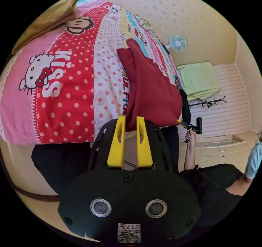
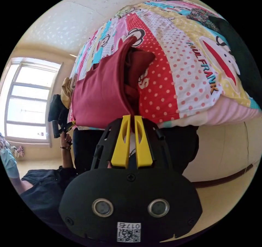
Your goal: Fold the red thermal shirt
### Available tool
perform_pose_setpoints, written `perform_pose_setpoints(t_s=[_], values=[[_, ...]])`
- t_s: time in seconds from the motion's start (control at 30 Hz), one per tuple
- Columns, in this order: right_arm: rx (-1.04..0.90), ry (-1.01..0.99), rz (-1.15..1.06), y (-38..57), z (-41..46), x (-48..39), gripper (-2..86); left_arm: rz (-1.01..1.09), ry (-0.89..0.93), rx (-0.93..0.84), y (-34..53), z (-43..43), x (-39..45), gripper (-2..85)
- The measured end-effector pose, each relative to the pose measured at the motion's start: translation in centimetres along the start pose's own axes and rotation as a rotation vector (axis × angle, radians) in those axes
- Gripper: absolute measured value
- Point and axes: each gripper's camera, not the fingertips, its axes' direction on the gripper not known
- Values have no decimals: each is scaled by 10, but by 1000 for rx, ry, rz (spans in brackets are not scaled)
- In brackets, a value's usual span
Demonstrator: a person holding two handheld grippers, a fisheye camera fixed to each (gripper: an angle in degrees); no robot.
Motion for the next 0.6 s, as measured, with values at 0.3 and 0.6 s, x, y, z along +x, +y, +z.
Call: perform_pose_setpoints(t_s=[0.3,0.6], values=[[294,295,-192,23,-40,-136,67,-40,150,144,30,-17,-9,201],[53,403,-419,-23,146,-166,21,-202,175,155,19,35,-38,155]])
